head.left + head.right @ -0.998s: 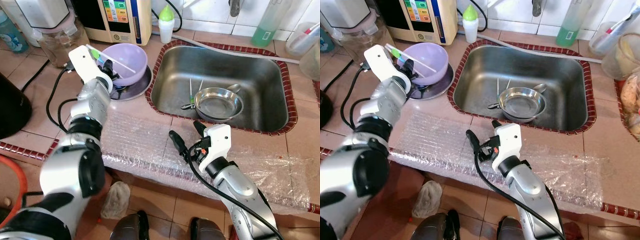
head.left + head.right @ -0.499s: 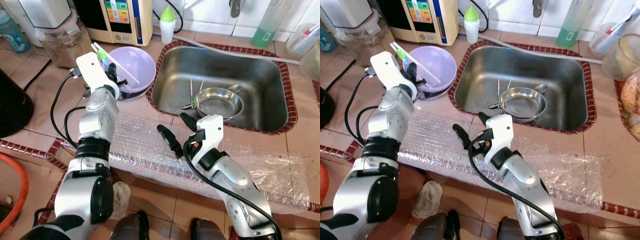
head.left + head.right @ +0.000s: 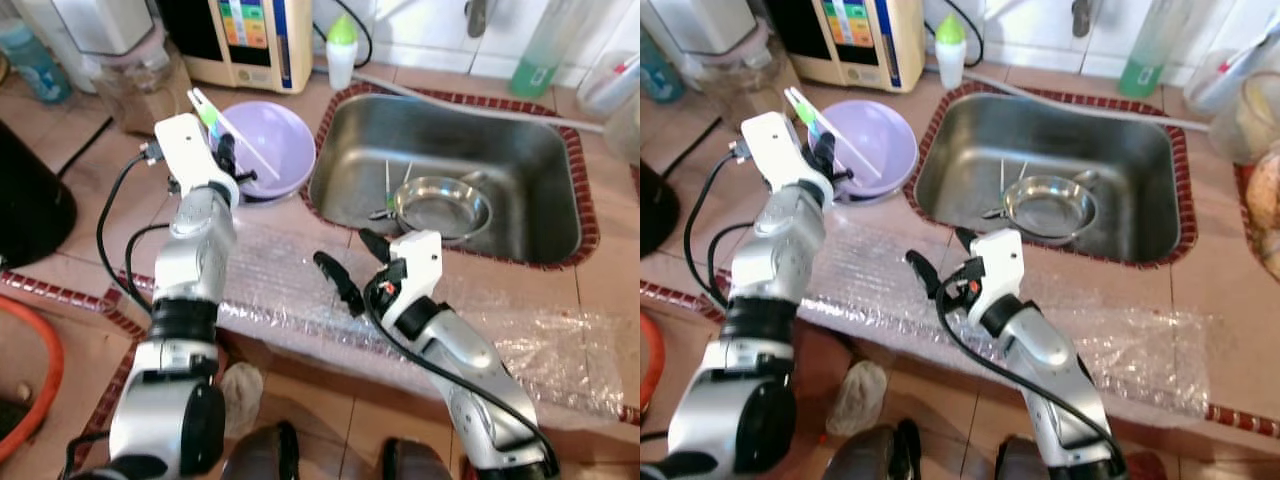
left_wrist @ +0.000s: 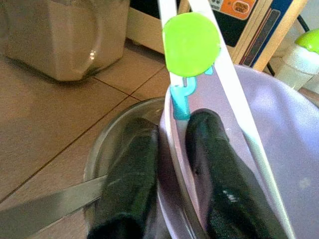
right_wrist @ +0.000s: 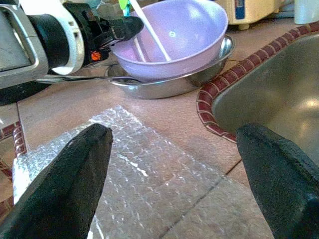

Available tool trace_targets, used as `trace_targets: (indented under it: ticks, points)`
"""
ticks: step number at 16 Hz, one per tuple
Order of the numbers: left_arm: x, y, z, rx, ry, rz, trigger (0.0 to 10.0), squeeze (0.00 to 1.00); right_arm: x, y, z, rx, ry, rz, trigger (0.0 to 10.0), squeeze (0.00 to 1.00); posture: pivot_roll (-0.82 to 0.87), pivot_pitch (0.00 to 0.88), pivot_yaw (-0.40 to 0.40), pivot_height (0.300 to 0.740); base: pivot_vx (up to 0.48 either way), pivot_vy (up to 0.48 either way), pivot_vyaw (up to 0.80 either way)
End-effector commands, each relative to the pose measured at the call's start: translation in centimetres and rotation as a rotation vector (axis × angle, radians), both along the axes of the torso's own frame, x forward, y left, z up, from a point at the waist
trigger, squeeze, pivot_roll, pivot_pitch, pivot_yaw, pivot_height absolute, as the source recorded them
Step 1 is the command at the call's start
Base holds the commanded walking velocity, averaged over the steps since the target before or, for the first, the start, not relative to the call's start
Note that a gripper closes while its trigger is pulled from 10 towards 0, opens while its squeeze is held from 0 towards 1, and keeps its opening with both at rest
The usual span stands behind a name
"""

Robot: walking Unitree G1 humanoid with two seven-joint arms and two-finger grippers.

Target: Kitchen organization

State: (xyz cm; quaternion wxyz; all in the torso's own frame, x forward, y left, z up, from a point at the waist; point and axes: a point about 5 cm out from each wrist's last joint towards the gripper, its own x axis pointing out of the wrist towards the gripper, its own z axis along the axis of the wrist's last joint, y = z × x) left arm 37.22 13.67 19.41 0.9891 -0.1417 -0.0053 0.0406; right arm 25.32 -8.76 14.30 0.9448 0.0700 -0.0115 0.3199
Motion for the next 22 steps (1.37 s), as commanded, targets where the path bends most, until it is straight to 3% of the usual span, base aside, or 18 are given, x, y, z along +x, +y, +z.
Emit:
trace_targets:
  ticks: [1, 3, 4, 11, 14, 17, 18, 22]
  points:
    - [-0.7, 0.2, -1.1, 0.024, 0.050, 0.012, 10.0, 1.00, 0.0, -0.1, 0.0, 0.003, -0.006, 0.001, 10.0, 0.00, -0.07, 0.125, 0.081, 0.740, 0.000, 0.000, 0.00]
    - [-1.2, 0.2, -1.9, 0.033, 0.075, 0.013, 10.0, 1.00, 0.0, -0.2, 0.0, 0.002, -0.007, -0.001, 10.0, 0.00, -0.07, 0.125, 0.081, 0.740, 0.000, 0.000, 0.00]
    - [-1.3, 0.2, -2.2, 0.038, 0.089, 0.011, 10.0, 0.00, 0.0, -0.1, 0.0, 0.002, -0.008, -0.001, 10.0, 0.00, -0.07, 0.123, 0.079, 0.740, 0.000, 0.000, 0.00]
    - [-0.3, 1.6, 0.1, 0.243, -0.001, 0.027, 10.0, 0.00, 0.2, 0.1, -0.1, -0.001, -0.014, 0.003, 10.0, 0.00, -0.07, 0.122, 0.076, 0.740, 0.000, 0.000, 0.00]
    - [-0.1, 1.1, 1.3, 0.299, -0.094, 0.024, 10.0, 0.00, 0.3, 0.1, -0.3, -0.004, -0.014, -0.005, 10.0, 0.00, -0.07, 0.119, 0.080, 0.740, 0.000, 0.000, 0.00]
    - [0.0, 0.7, 0.9, 0.290, -0.089, 0.011, 10.0, 0.00, 0.3, 0.2, -0.3, -0.003, -0.014, -0.005, 10.0, 0.00, -0.07, 0.116, 0.082, 0.740, 0.000, 0.000, 0.00]
    - [-0.1, 0.5, 0.7, 0.276, -0.105, -0.011, 0.0, 0.00, 0.3, 0.2, -0.3, -0.003, -0.016, -0.006, 10.0, 0.00, -0.07, 0.116, 0.082, 0.740, 0.000, 0.000, 0.00]
    - [-0.1, 0.2, 1.1, 0.275, -0.151, -0.023, 0.0, 0.00, 0.5, 0.2, -0.3, -0.004, -0.021, -0.012, 10.0, 0.00, -0.07, 0.114, 0.081, 0.740, 0.000, 0.000, 0.00]
